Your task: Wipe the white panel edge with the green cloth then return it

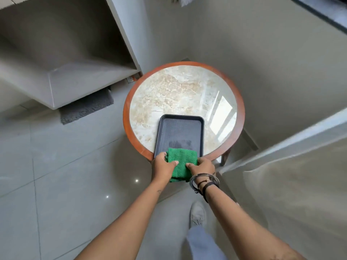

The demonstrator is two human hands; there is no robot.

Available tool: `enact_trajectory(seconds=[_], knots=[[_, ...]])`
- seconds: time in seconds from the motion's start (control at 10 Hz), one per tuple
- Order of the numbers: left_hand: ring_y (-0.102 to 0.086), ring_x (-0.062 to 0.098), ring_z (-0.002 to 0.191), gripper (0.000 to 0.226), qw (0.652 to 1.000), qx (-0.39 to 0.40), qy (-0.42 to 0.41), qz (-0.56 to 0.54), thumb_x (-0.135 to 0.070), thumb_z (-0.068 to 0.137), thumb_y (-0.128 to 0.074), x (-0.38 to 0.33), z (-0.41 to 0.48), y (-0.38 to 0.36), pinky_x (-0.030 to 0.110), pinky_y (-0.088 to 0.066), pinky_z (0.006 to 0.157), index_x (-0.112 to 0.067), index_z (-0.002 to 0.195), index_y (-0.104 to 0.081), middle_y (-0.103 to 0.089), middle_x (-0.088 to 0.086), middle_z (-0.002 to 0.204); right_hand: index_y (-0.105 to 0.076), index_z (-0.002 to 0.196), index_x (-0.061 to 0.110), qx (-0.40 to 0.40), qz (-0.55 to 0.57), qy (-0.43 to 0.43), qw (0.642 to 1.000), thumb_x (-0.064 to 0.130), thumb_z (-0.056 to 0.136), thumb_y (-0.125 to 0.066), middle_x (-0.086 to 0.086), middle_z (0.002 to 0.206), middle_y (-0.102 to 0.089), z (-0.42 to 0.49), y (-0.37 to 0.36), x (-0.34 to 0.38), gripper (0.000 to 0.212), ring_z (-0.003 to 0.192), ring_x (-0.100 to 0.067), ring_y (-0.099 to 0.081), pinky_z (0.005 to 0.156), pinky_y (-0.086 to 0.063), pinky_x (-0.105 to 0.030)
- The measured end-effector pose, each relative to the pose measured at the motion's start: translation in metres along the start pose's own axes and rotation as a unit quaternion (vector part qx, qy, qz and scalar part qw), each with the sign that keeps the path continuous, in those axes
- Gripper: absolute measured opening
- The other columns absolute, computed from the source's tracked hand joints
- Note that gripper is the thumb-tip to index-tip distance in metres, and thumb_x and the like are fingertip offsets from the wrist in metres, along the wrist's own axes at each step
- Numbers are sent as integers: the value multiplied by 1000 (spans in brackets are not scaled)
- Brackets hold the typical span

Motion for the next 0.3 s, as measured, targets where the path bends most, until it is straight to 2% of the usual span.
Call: enact_trajectory(seconds=[0.1,0.2,0.3], knots=[[-72,32,93,23,996,15,-38,85,-18,79,-78,-2,46,-14,45,-60,81,-8,97,-68,-75,10,96,-59,75,19,-20,-95,5,995,36,78,-71,-11,95,-73,41,-20,13,21,96,-32,-67,86,-46,-38],[-68,33,105,32,988,9,-64,139,-23,82,-75,-7,65,-20,43,-56,89,-9,109,-68,-72,12,111,-62,81,16,-38,-175,19,984,35,80,-65,-10,97,-71,57,-24,23,18,97,-32,-66,84,-42,-38],[-53,32,135,65,988,5,-62,144,-25,94,-64,-10,69,-17,46,-45,110,-12,153,-40,-54,12,148,-67,103,12,-44,-192,29,980,26,83,-59,-12,112,-67,57,-18,33,25,107,-33,-63,91,-44,-41]])
Point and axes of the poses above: each hand's wrist, its own z-axis towards the middle knuckle, its own y-axis out of the back of the hand, x = y × z, the point moved 4 cm from there along z, towards the middle knuckle
